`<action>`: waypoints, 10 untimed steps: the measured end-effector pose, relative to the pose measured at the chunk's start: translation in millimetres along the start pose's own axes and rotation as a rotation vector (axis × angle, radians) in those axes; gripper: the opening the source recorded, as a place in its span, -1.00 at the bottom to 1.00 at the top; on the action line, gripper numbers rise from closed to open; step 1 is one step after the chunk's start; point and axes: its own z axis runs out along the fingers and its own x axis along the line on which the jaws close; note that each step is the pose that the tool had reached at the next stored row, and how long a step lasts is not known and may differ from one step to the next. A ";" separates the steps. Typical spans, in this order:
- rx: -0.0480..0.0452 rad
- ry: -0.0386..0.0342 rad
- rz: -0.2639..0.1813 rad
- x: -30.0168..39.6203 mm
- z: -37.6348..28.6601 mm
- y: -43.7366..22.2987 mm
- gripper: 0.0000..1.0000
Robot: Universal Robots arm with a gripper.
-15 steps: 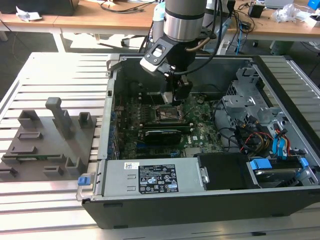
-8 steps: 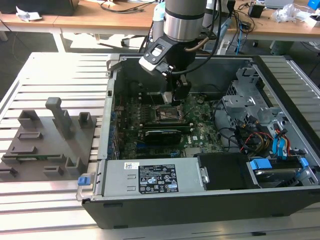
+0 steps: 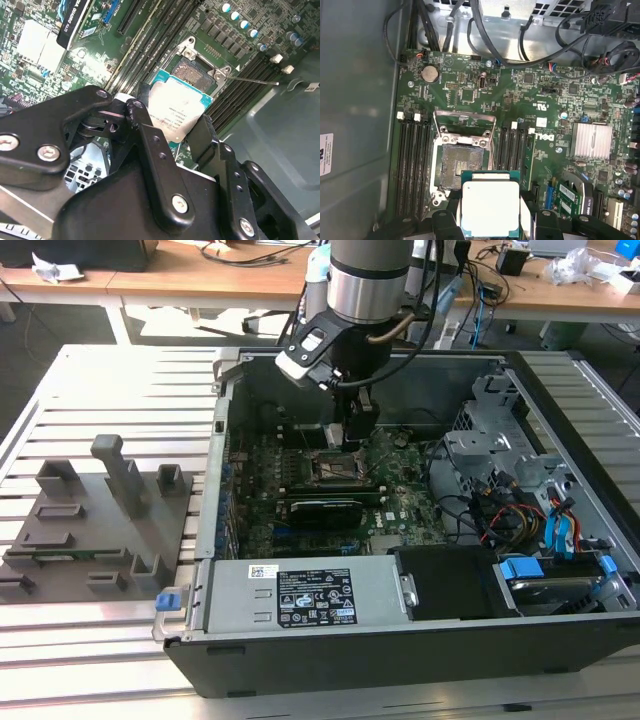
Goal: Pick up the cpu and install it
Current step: 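Place the cpu into insertion slot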
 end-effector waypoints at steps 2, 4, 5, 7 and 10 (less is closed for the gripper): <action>0.0004 -0.0007 0.026 0.0 0.0 0.0 0.09; 0.0003 -0.0007 0.027 0.4 0.3 0.1 0.09; 0.0003 -0.0007 0.028 3.0 1.0 0.3 0.09; 0.0004 -0.0008 0.028 5.8 2.6 0.5 0.09; 0.0003 -0.0007 0.027 6.8 6.8 0.6 0.09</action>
